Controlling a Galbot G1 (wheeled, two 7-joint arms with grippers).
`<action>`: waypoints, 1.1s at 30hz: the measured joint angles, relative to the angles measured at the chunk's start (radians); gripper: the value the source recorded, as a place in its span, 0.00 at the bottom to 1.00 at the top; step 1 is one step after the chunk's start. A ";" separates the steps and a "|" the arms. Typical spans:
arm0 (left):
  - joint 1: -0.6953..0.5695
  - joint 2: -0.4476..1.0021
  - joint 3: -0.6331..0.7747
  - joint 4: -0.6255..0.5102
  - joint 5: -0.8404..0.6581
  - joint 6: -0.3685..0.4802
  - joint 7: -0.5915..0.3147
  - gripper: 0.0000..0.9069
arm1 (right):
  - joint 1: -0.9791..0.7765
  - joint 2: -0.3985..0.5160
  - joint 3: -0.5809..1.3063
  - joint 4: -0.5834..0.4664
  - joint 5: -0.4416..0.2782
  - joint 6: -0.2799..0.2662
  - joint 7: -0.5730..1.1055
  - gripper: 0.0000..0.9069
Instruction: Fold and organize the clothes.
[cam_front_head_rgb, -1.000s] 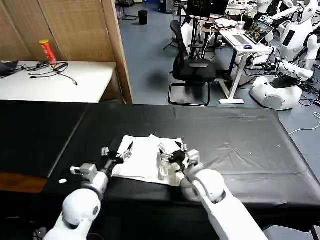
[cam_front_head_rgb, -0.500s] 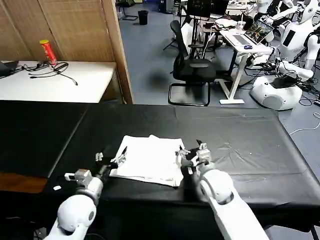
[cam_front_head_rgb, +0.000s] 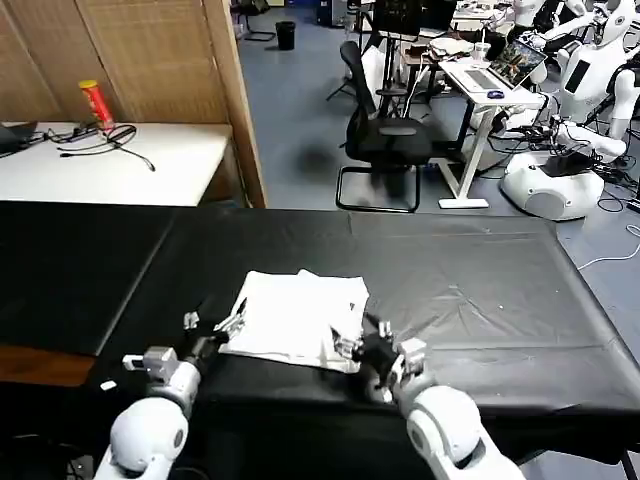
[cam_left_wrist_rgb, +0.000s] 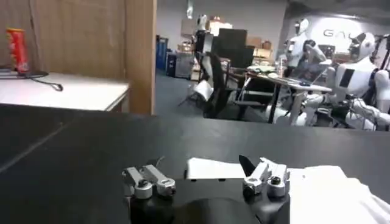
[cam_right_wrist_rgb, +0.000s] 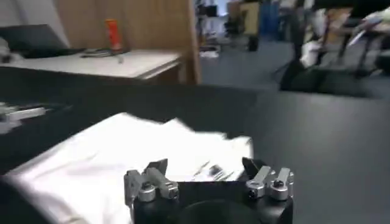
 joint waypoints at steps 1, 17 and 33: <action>0.002 -0.001 0.000 0.001 0.001 -0.002 0.001 0.97 | -0.005 0.000 -0.001 0.002 0.002 0.000 0.000 0.78; 0.006 -0.014 -0.006 0.025 0.015 -0.026 0.012 0.97 | -0.070 0.022 0.018 0.031 -0.007 -0.012 0.030 0.02; -0.053 -0.049 -0.016 0.107 -0.167 -0.033 0.046 0.97 | -0.154 0.023 0.099 0.131 0.032 0.001 0.014 0.97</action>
